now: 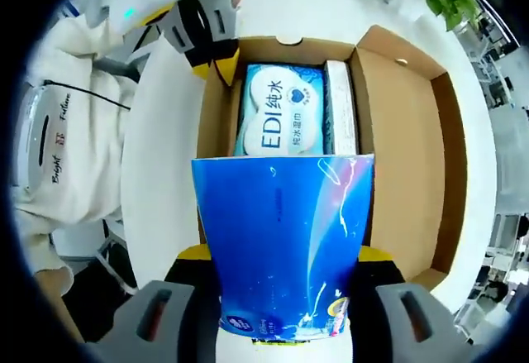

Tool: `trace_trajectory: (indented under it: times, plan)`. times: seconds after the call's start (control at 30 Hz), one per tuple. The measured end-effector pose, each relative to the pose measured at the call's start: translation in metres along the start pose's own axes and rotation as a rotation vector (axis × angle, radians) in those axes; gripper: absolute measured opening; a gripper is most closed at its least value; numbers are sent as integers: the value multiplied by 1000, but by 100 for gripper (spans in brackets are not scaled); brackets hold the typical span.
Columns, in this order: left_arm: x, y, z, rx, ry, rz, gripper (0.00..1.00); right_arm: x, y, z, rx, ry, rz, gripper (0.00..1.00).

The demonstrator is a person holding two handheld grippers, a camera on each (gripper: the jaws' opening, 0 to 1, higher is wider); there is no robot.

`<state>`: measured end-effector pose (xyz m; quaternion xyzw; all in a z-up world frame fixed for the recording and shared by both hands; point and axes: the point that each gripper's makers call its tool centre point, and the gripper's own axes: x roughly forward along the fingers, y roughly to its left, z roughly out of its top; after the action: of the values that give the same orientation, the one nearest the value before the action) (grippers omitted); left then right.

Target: Operate the shoe box by opening the lid, removing the specified soft item, and placing it in the target area until the item is outside and the box remains undamaged.

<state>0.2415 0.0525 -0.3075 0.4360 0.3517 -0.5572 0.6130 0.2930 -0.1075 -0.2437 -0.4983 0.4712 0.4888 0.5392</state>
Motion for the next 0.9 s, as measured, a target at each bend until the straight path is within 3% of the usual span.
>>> trace_trajectory:
  times: [0.37, 0.9]
  plan:
    - [1, 0, 1, -7, -3, -1, 2, -10, 1, -24, -31, -11, -30, 61]
    - [0, 2, 0, 12, -13, 13, 2, -18, 6, -46, 2, -3, -47, 61]
